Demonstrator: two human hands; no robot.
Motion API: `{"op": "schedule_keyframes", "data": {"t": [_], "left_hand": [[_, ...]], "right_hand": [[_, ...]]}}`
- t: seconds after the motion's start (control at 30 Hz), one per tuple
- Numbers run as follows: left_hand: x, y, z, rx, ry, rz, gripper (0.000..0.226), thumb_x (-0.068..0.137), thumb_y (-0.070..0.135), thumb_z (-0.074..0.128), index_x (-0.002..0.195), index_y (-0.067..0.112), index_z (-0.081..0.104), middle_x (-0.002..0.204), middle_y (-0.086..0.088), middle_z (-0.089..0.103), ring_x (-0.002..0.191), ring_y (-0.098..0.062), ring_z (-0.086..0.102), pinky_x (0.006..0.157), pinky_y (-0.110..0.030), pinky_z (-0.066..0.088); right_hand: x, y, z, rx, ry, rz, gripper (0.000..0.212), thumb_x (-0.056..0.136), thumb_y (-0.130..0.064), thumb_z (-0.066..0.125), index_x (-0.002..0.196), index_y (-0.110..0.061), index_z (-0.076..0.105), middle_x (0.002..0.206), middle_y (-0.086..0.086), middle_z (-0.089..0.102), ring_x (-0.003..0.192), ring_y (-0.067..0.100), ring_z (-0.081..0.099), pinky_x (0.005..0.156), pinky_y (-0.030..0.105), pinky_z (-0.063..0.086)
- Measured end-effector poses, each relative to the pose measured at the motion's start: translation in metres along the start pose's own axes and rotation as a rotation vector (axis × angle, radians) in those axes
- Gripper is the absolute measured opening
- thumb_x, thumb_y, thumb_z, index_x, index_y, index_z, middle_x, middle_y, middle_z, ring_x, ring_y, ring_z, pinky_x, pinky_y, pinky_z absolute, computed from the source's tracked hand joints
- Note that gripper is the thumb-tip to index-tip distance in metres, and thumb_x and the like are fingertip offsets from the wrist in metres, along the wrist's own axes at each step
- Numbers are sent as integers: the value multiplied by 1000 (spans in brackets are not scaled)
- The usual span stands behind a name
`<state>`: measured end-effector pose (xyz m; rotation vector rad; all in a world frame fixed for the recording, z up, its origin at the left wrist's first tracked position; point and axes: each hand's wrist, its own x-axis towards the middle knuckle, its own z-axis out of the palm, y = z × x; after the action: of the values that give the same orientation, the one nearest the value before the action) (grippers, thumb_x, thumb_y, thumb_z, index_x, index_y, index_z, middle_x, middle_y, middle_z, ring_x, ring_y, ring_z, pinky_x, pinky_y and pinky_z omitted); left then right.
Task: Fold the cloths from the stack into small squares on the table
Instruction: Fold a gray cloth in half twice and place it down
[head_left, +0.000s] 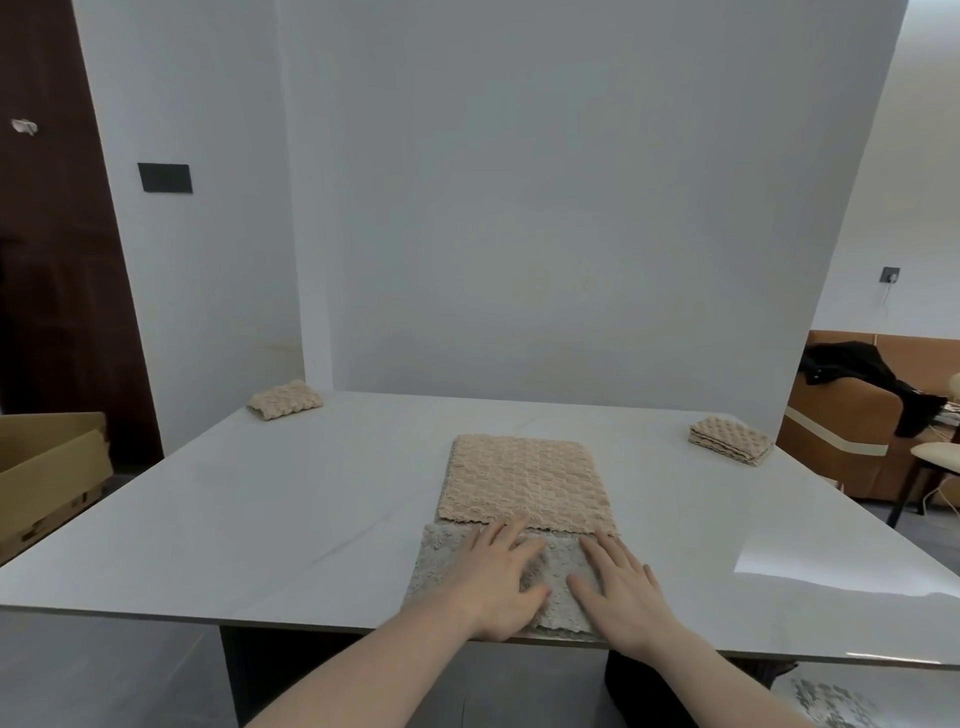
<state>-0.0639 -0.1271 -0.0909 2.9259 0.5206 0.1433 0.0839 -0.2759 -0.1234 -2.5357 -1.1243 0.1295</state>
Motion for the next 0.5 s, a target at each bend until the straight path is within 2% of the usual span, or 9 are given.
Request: {"op": "schedule_keyframes", "data": {"t": [0.13,0.2,0.37,0.5], "left_hand": [[-2,-3,16,14,-124,-29,71,99,66,20,161,36,3,169,9,-10,156,-20,-14,125,-50,-9],[-5,-6,23,24,-131,-31,72,98,69,16,161,38,-2,168,10,-12,155,-19,-17,125,-49,-12],[-4,-19,25,29,-114,-56,76,95,74,15,160,40,-1,169,12,-10,155,-15,-14,125,-46,-10],[-10,-44,20,9,-110,-139,79,93,76,16,161,40,0,169,11,-8,156,-15,-12,125,-48,-9]], "right_hand": [[-5,0,9,-34,7,10,68,101,-61,27,162,-34,13,170,-10,4,158,14,-2,127,46,-1],[-4,1,8,-35,4,15,68,101,-61,27,162,-34,13,170,-10,5,157,14,-2,127,45,-1],[-5,-1,8,-54,-13,15,70,100,-63,24,163,-32,12,171,-9,4,158,15,-3,127,46,-2],[-6,-2,6,-73,-21,15,70,101,-63,23,163,-32,11,171,-9,3,158,16,-3,127,46,-1]]}}
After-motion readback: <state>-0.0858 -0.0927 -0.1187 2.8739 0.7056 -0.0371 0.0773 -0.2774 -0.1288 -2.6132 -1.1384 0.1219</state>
